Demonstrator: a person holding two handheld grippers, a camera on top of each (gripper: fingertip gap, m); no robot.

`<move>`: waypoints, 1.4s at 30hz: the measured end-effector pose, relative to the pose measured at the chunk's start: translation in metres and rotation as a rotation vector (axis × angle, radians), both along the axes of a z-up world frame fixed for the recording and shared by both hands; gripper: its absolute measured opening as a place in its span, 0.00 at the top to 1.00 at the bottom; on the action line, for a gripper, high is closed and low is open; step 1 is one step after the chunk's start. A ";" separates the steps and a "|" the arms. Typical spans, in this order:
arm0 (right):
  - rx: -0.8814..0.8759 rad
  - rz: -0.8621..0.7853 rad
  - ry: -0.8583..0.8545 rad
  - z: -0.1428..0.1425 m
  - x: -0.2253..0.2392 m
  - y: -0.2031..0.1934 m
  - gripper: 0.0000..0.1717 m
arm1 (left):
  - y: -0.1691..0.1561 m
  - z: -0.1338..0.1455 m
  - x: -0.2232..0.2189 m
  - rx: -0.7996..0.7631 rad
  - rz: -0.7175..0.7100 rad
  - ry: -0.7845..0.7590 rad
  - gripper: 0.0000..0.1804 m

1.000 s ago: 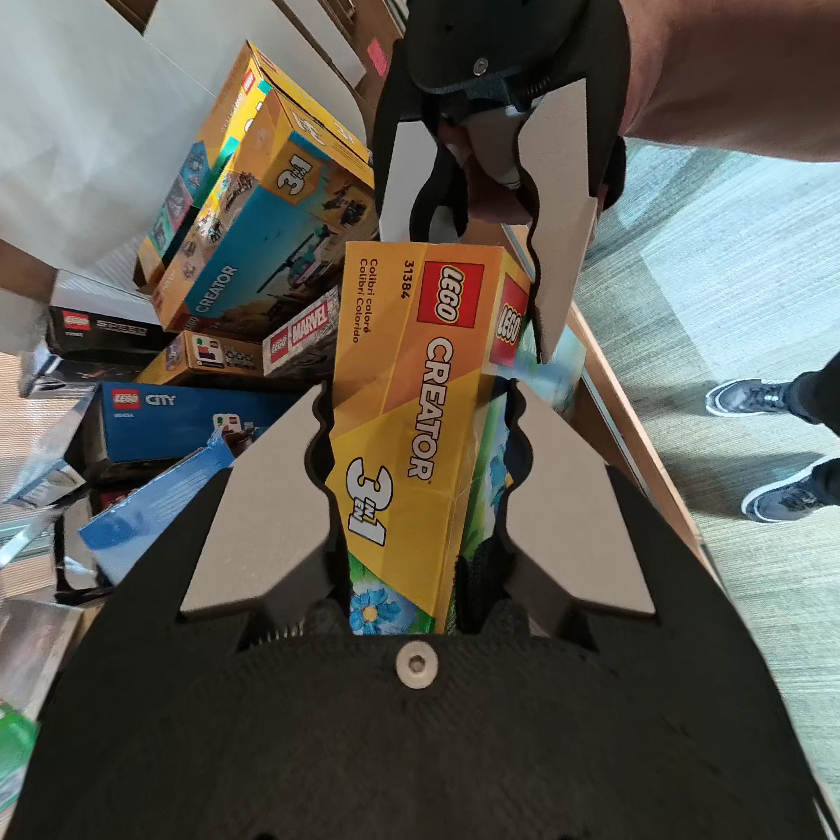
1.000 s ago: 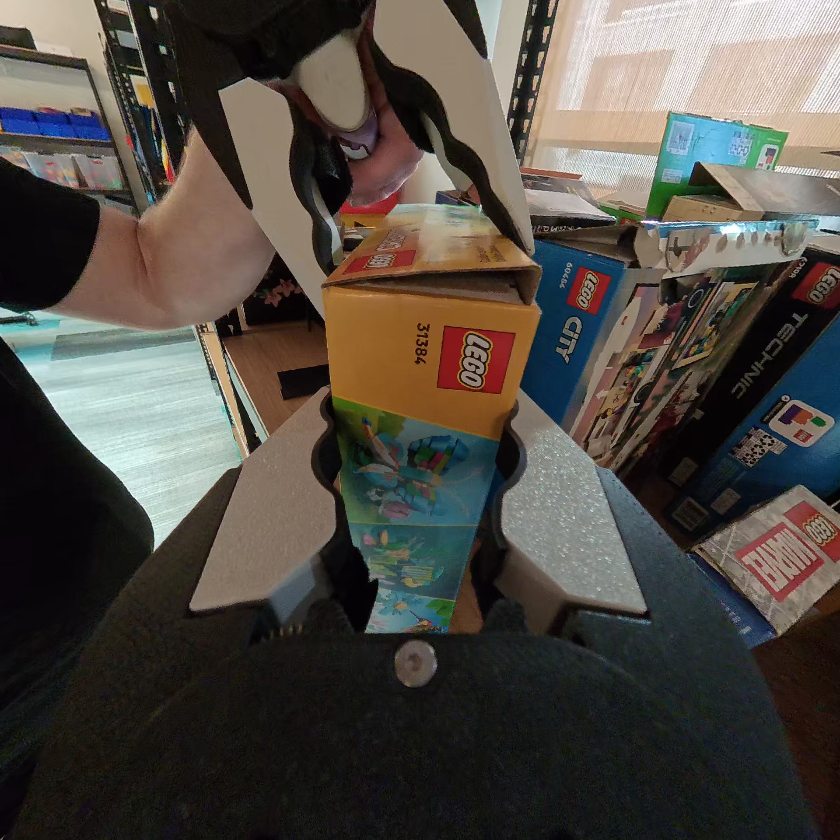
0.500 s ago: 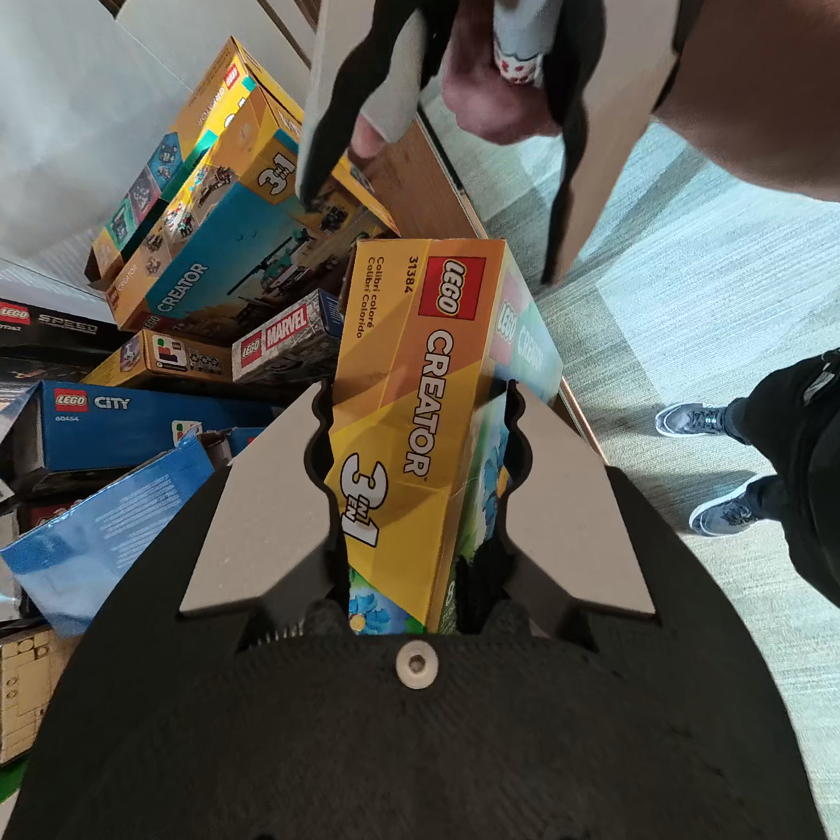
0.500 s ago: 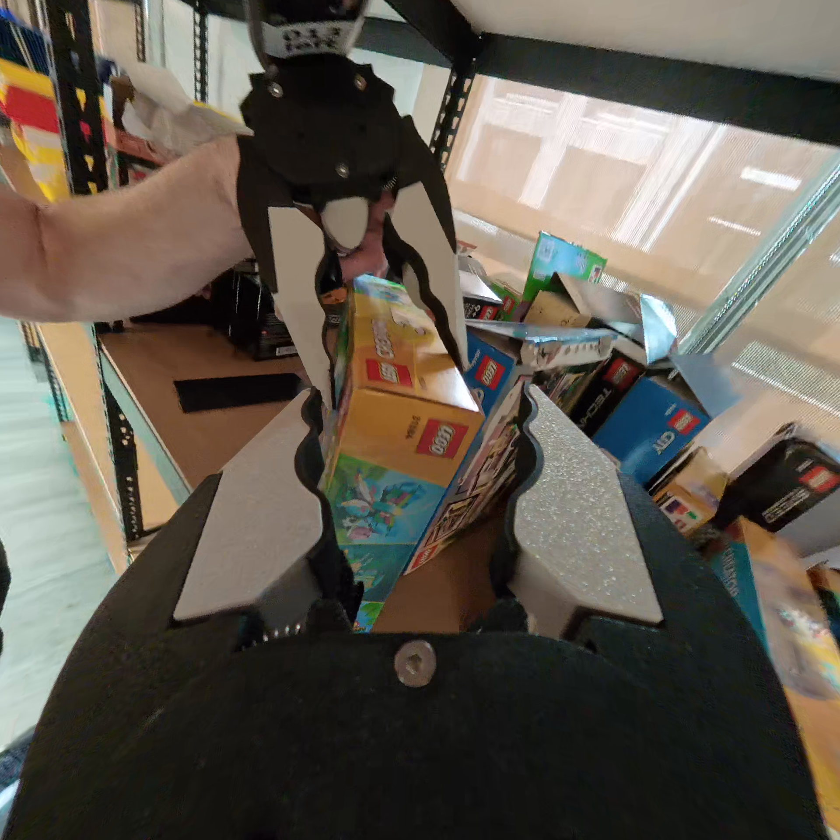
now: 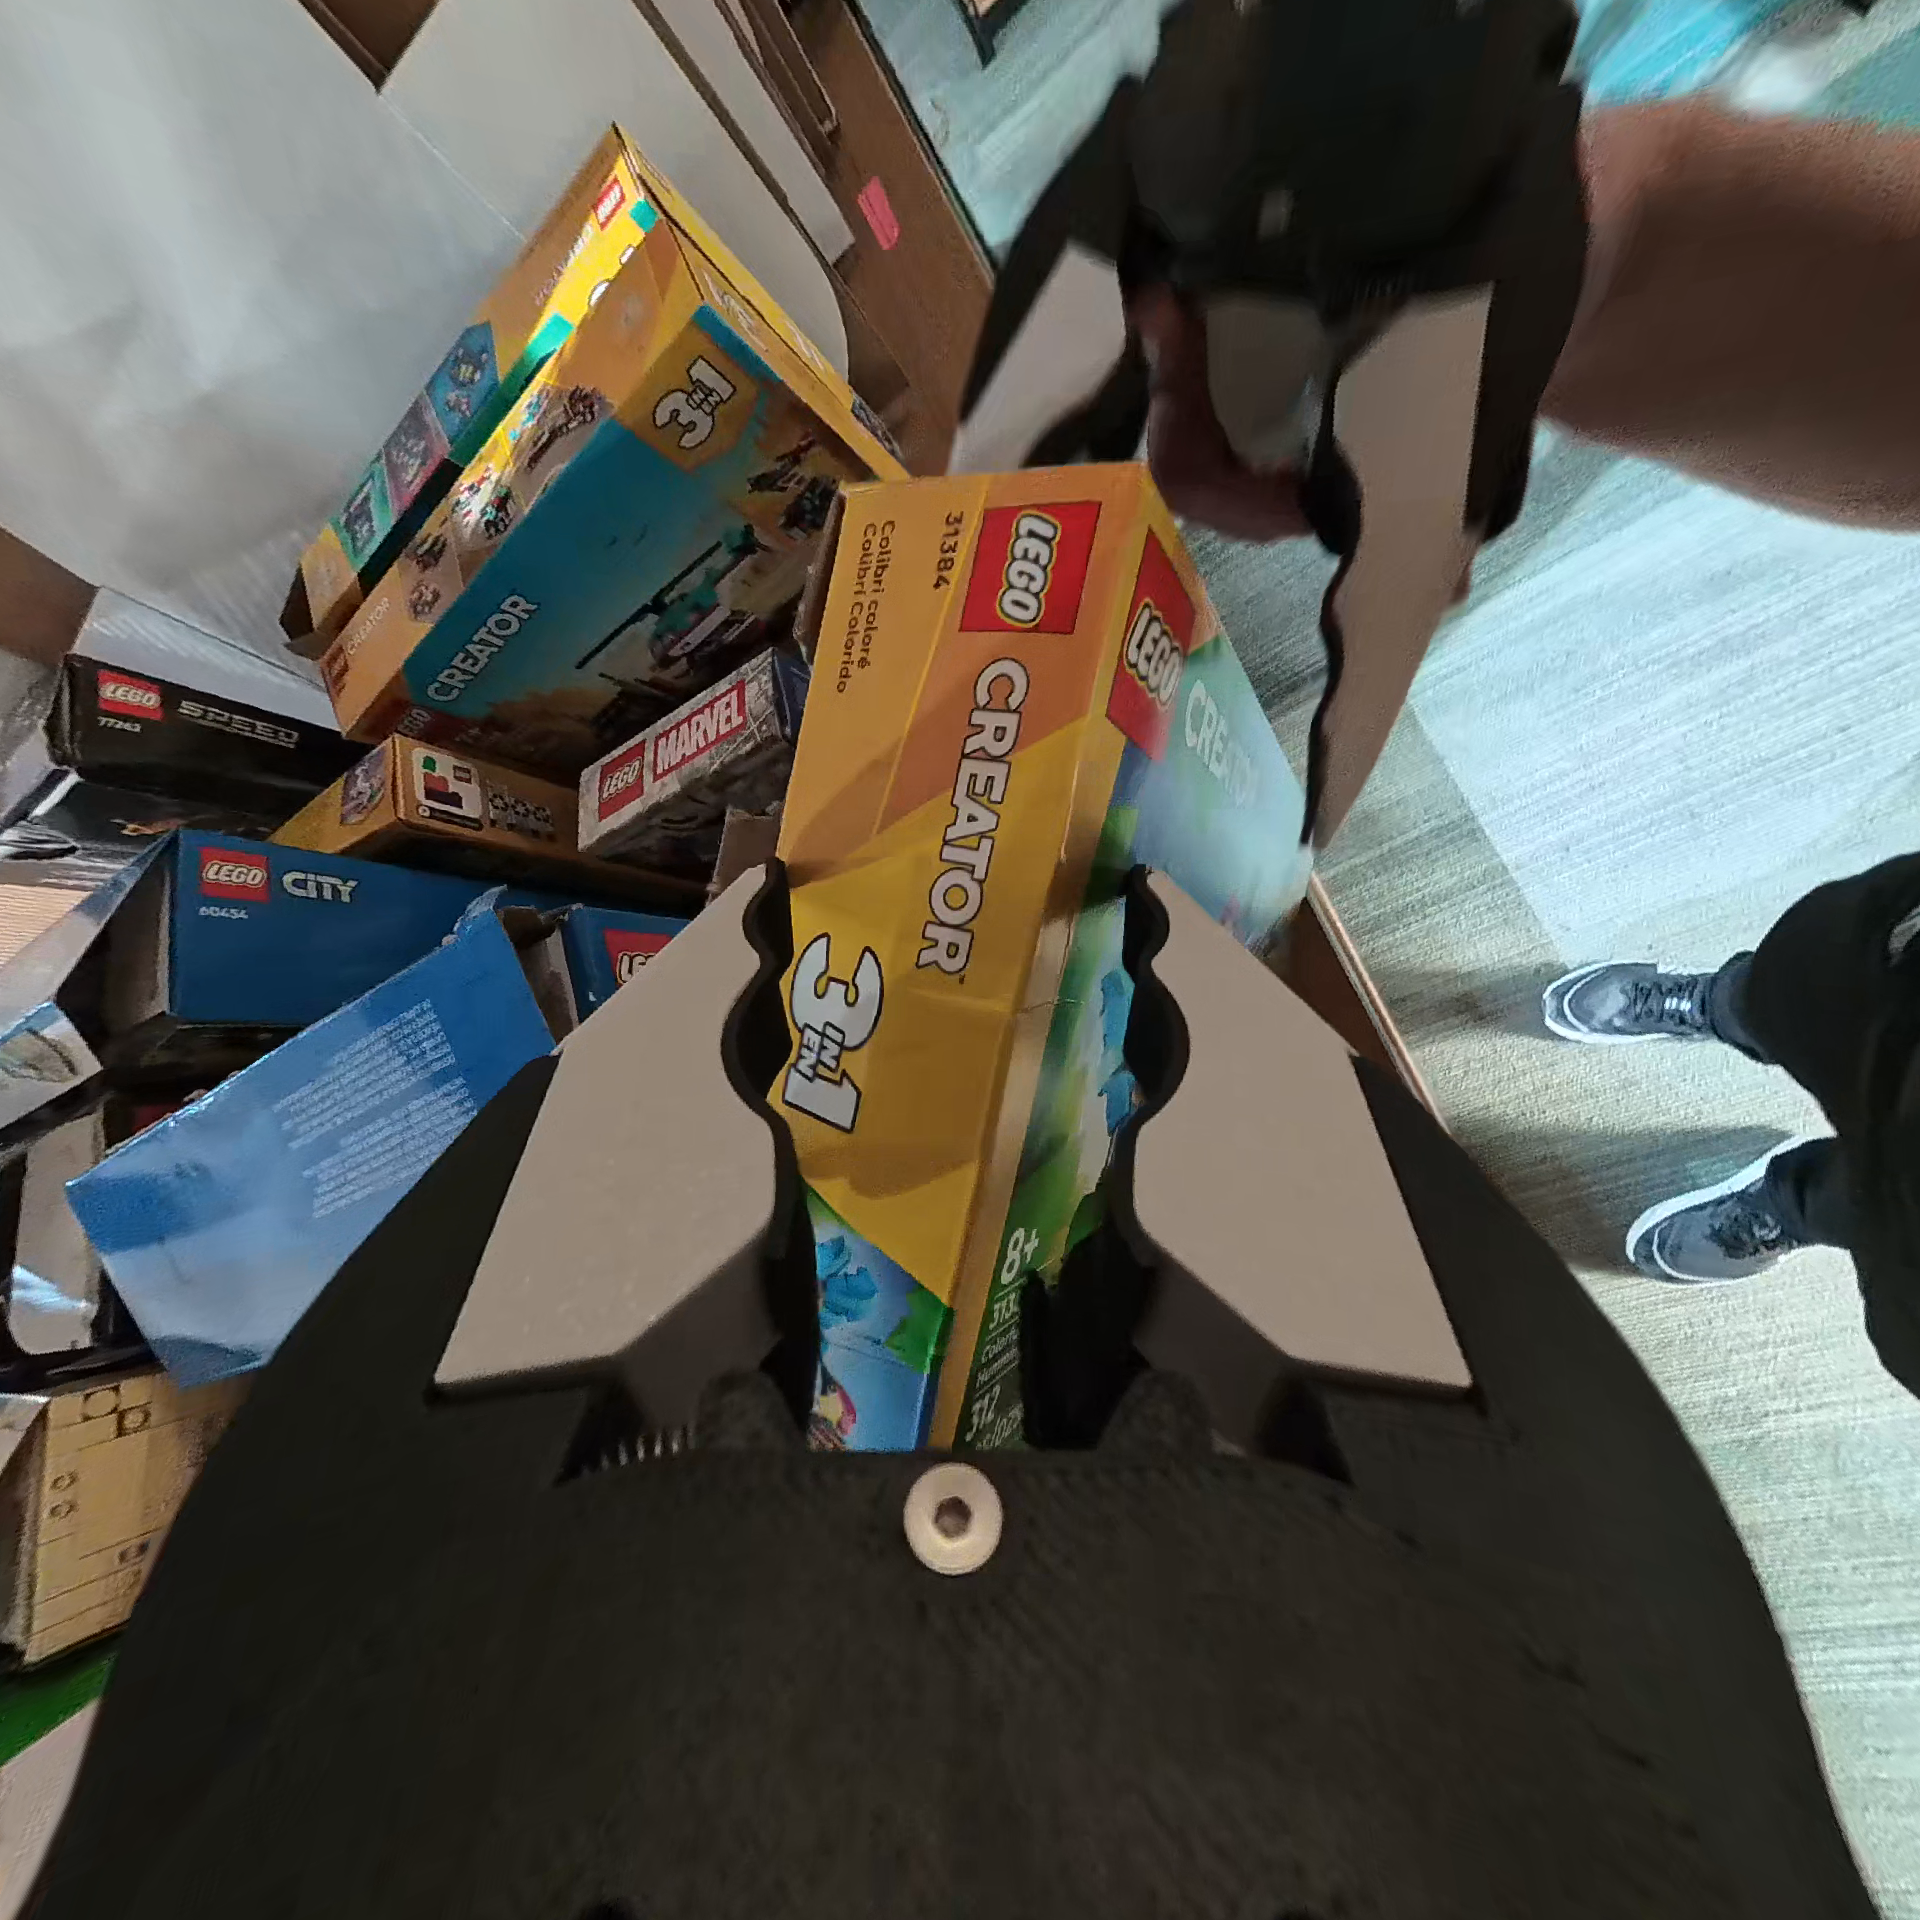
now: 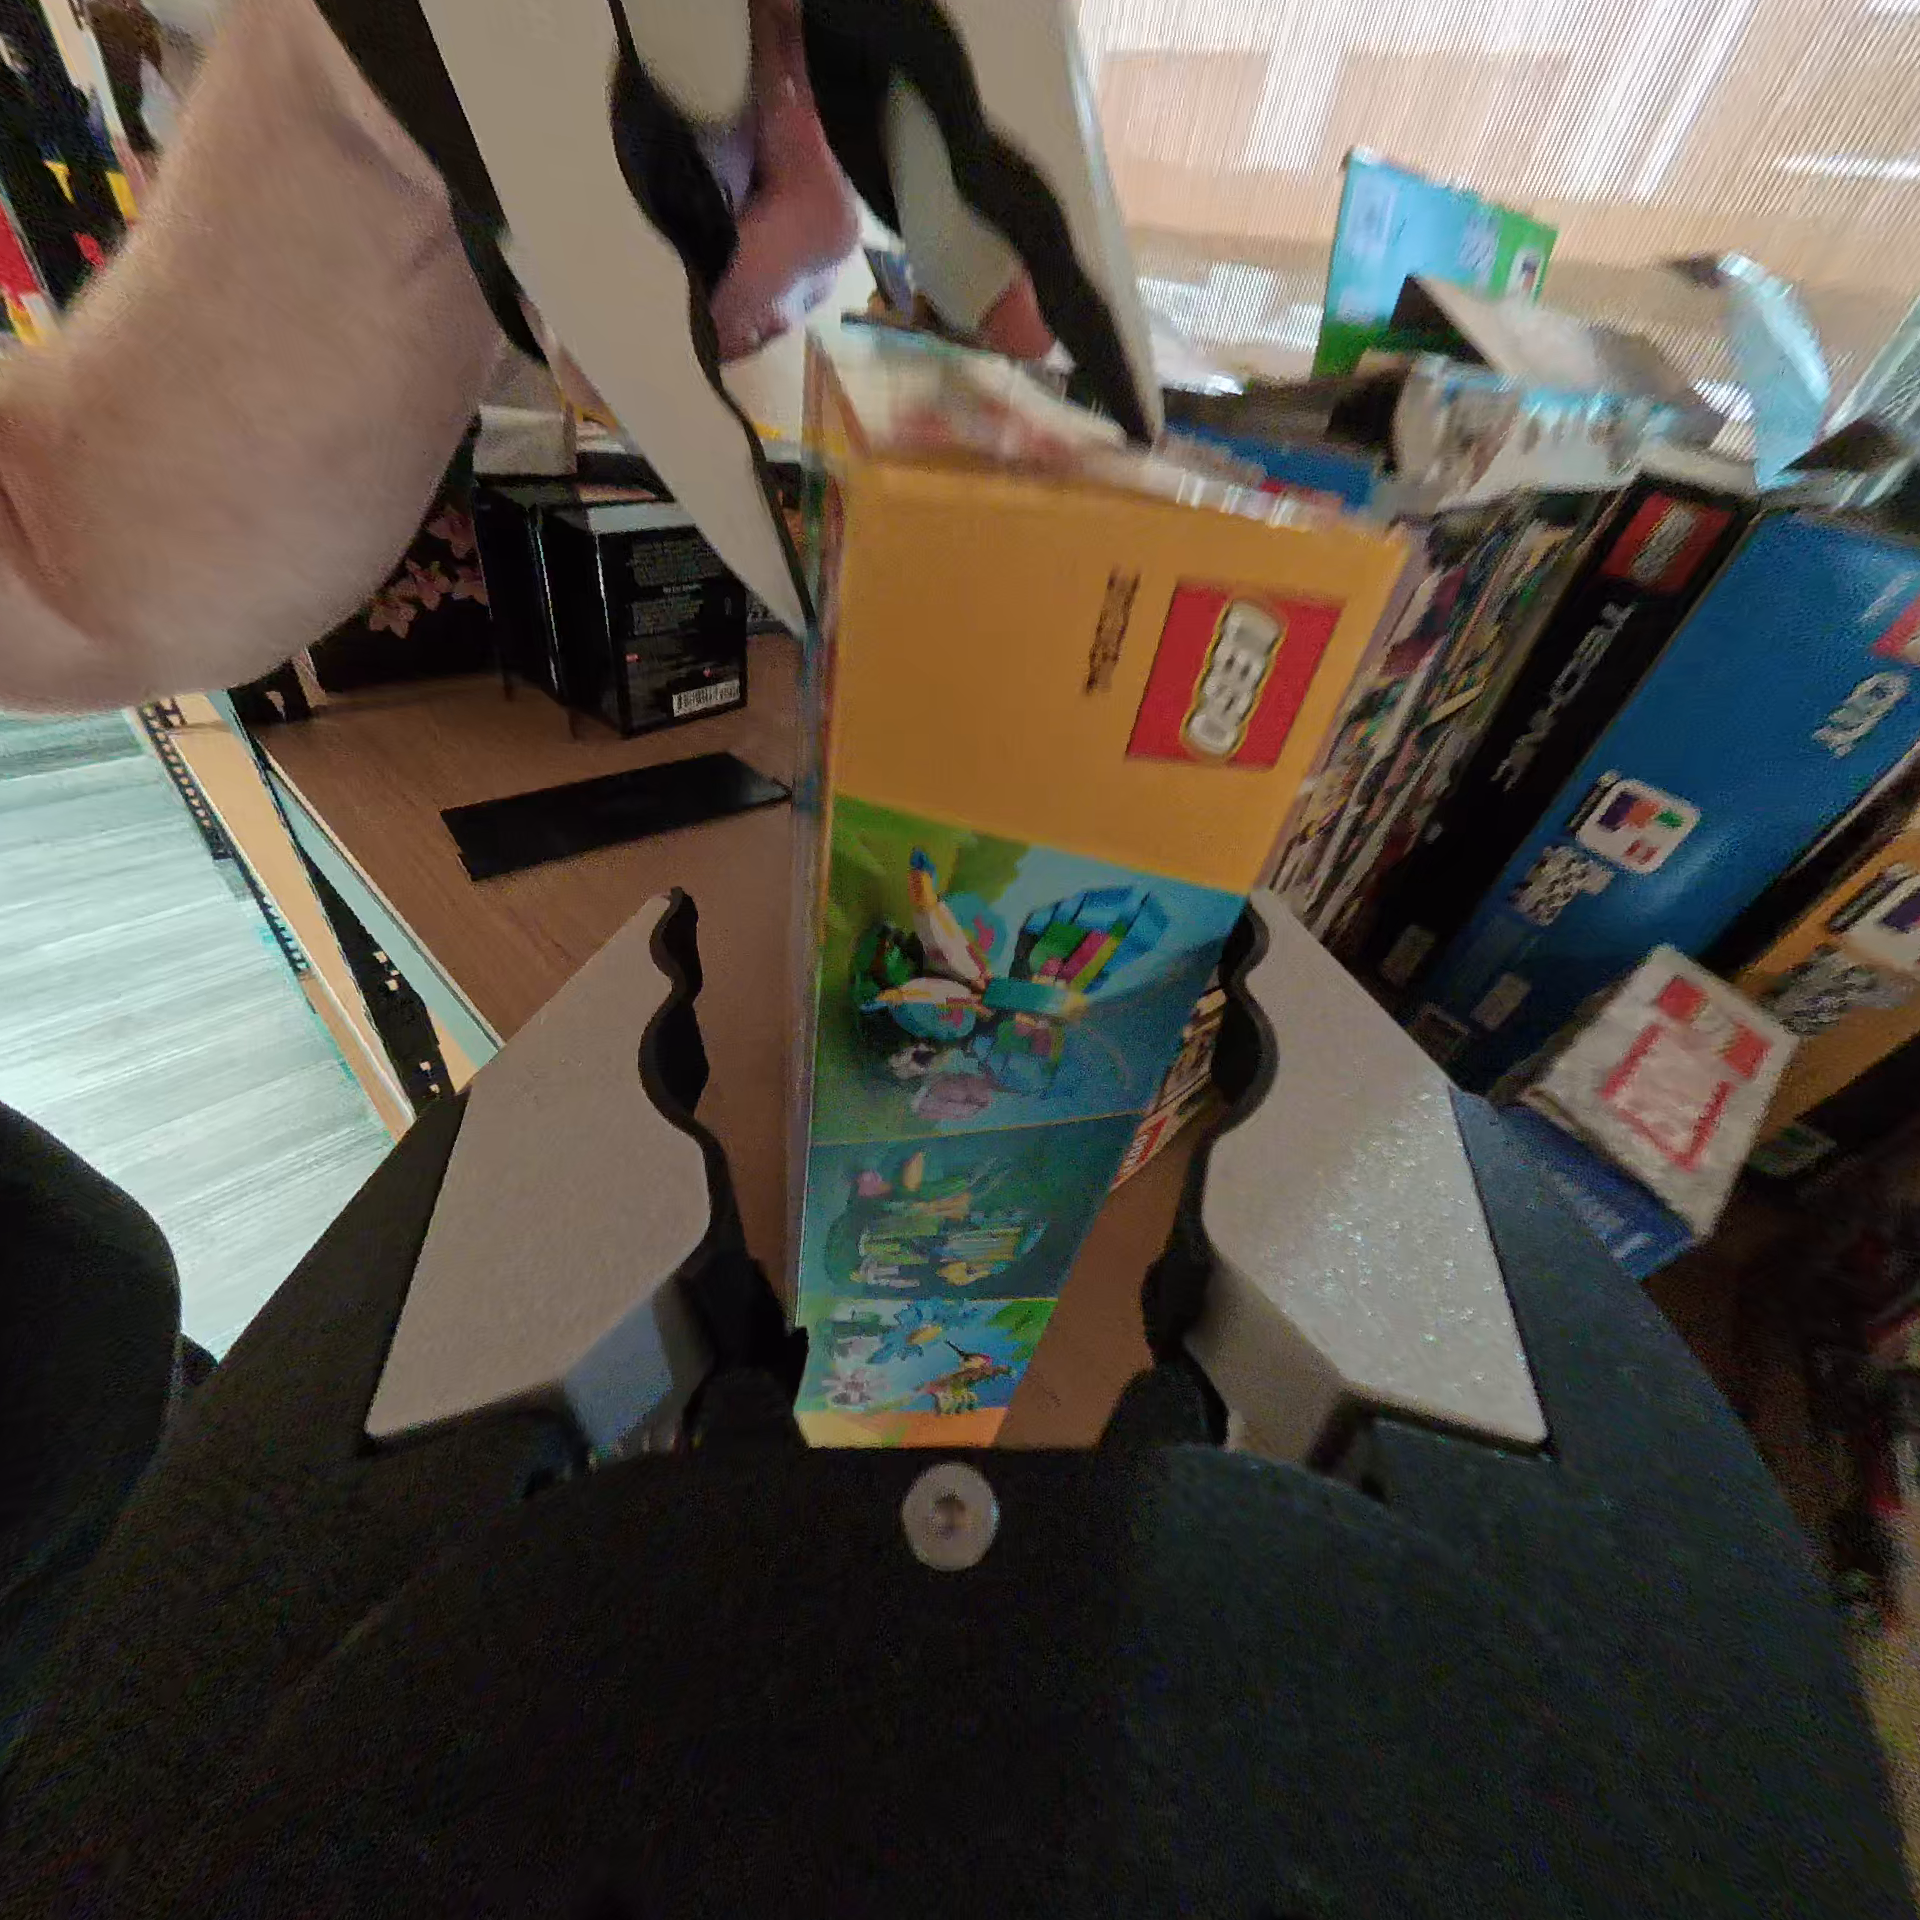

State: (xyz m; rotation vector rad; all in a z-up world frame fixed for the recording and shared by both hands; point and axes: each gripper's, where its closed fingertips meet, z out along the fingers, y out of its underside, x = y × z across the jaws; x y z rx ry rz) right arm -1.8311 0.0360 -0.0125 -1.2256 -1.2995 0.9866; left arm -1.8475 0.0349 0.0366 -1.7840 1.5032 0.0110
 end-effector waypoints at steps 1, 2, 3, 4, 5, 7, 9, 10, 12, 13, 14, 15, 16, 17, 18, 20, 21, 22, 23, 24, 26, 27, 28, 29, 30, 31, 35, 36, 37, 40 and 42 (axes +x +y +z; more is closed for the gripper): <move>-0.012 0.000 0.003 -0.008 -0.007 0.001 0.43 | -0.001 0.001 0.000 -0.004 -0.008 -0.013 0.66; -0.033 -0.002 0.017 -0.013 -0.013 0.002 0.43 | -0.003 0.001 0.000 -0.006 -0.013 -0.025 0.66; -0.062 0.014 0.028 -0.019 -0.019 0.002 0.47 | -0.005 0.001 0.000 -0.007 -0.021 -0.034 0.66; -0.078 0.034 0.054 -0.021 -0.023 0.001 0.49 | -0.007 0.002 0.000 -0.008 -0.027 -0.042 0.66; -0.081 0.043 0.091 -0.019 -0.024 0.000 0.50 | -0.007 0.002 -0.001 -0.004 -0.027 -0.043 0.66; -0.074 0.049 0.125 -0.016 -0.024 -0.001 0.52 | -0.009 0.003 -0.001 0.013 -0.034 -0.041 0.66; -0.066 0.049 0.151 -0.014 -0.023 -0.004 0.53 | -0.011 0.004 0.001 0.039 -0.045 -0.021 0.66; -0.063 0.044 0.164 -0.013 -0.021 -0.005 0.53 | -0.012 0.005 0.002 0.047 -0.049 -0.021 0.66; -0.067 0.036 0.199 -0.006 -0.014 -0.008 0.53 | -0.014 0.009 0.007 0.069 -0.060 -0.038 0.66; -0.067 0.034 0.194 -0.005 -0.011 -0.009 0.53 | -0.015 0.010 0.010 0.077 -0.066 -0.048 0.66; -0.068 0.030 0.196 -0.004 -0.007 -0.008 0.53 | -0.015 0.013 0.012 0.093 -0.068 -0.059 0.66; -0.067 0.029 0.189 -0.004 -0.004 -0.007 0.53 | -0.015 0.018 0.013 0.115 -0.064 -0.075 0.66; -0.069 0.032 0.177 -0.006 -0.002 -0.006 0.53 | -0.016 0.023 0.014 0.134 -0.067 -0.095 0.67; -0.073 0.038 0.164 -0.008 0.000 -0.004 0.53 | -0.019 0.030 0.014 0.152 -0.074 -0.112 0.67; -0.072 0.044 0.154 -0.009 0.002 -0.003 0.53 | -0.022 0.034 0.014 0.161 -0.080 -0.119 0.67; -0.063 0.062 0.127 -0.010 0.004 -0.004 0.53 | -0.024 0.032 0.009 0.159 -0.076 -0.064 0.67; -0.060 0.071 0.123 -0.007 0.005 -0.004 0.53 | -0.024 0.024 0.005 0.122 -0.069 -0.025 0.68; -0.057 0.080 0.117 -0.005 0.005 -0.005 0.53 | -0.027 0.016 0.005 0.071 -0.075 -0.006 0.69; -0.059 0.086 0.098 -0.004 0.006 -0.004 0.53 | -0.023 0.013 0.003 0.073 -0.053 -0.008 0.66; -0.053 0.097 0.083 -0.001 0.005 -0.005 0.53 | -0.018 0.013 0.000 0.089 -0.022 -0.007 0.67; -0.040 0.119 0.033 0.003 0.002 -0.006 0.54 | -0.018 0.017 -0.006 0.101 0.016 -0.051 0.69; -0.030 0.135 -0.002 0.006 -0.001 -0.008 0.53 | -0.021 0.019 -0.010 0.104 0.035 -0.078 0.69; -0.015 0.154 -0.041 0.009 -0.004 -0.010 0.53 | -0.024 0.022 -0.015 0.114 0.052 -0.101 0.69; -0.003 0.173 -0.076 0.014 -0.009 -0.011 0.54 | -0.027 0.024 -0.021 0.126 0.076 -0.124 0.69; 0.010 0.191 -0.122 0.017 -0.014 -0.013 0.54 | -0.031 0.026 -0.029 0.136 0.106 -0.152 0.69; 0.029 0.211 -0.169 0.019 -0.019 -0.015 0.54 | -0.035 0.027 -0.036 0.147 0.133 -0.181 0.69; 0.093 0.302 -0.333 0.025 -0.046 -0.027 0.54 | -0.054 0.028 -0.068 0.186 0.242 -0.362 0.70; 0.108 0.320 -0.369 0.026 -0.053 -0.030 0.54 | -0.059 0.027 -0.076 0.206 0.268 -0.404 0.69; 0.124 0.338 -0.403 0.026 -0.060 -0.034 0.54 | -0.065 0.025 -0.083 0.225 0.292 -0.443 0.69; 0.186 0.387 -0.506 0.025 -0.079 -0.048 0.54 | -0.084 0.020 -0.105 0.275 0.367 -0.556 0.69; 0.223 0.421 -0.576 0.023 -0.091 -0.058 0.53 | -0.097 0.014 -0.118 0.312 0.414 -0.639 0.69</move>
